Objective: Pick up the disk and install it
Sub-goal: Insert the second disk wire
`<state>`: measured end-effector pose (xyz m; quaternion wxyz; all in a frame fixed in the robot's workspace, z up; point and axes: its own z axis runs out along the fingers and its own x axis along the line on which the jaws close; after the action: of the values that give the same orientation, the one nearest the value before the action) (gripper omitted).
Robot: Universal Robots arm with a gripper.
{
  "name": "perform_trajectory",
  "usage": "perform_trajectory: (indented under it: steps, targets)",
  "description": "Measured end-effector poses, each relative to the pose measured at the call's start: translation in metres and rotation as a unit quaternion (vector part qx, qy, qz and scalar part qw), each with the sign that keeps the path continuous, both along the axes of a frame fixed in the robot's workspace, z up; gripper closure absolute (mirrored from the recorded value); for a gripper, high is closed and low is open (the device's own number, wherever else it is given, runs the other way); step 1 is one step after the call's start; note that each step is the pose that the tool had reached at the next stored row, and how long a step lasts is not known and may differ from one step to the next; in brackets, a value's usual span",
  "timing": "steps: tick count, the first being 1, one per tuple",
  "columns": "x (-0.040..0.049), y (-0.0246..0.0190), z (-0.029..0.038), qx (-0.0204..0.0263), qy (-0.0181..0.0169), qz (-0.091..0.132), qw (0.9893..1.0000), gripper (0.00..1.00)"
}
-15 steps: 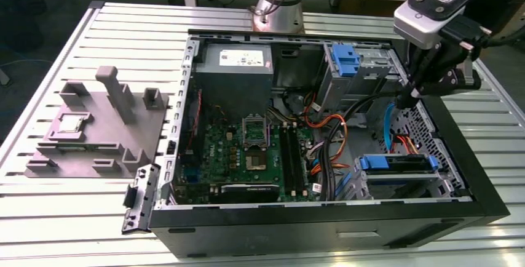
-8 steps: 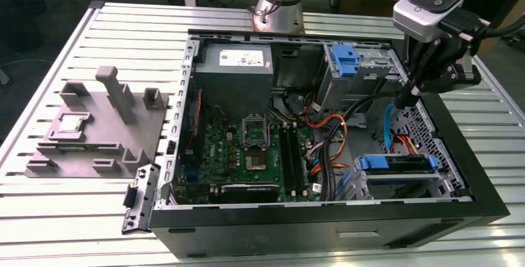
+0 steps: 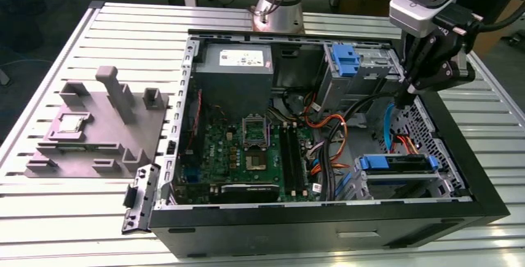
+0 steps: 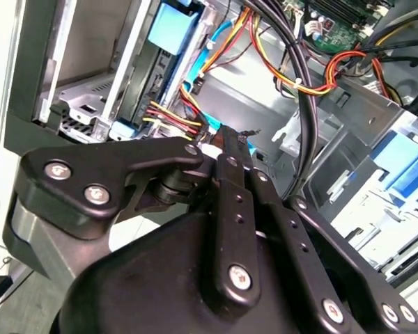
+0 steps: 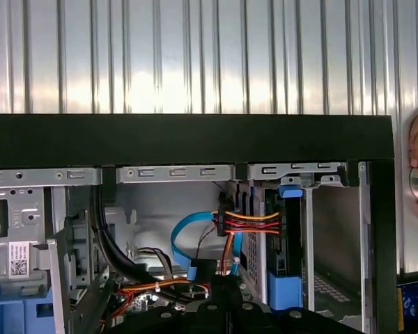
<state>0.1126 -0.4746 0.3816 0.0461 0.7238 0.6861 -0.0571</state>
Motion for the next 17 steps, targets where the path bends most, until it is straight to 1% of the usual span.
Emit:
perform_trajectory:
  steps: [6,10,14,17]
  targets:
    - [0.0045,0.004,-0.0014,0.0001,0.0003,-0.005,1.0,0.9]
    - [0.0062,0.0088,-0.0014,0.0,0.0003,-0.006,1.0,0.9]
    - [0.0075,0.0148,-0.0015,0.0001,0.0003,-0.006,1.0,0.9]
    - [0.0076,0.0155,-0.0015,0.0001,0.0003,-0.006,1.0,0.9]
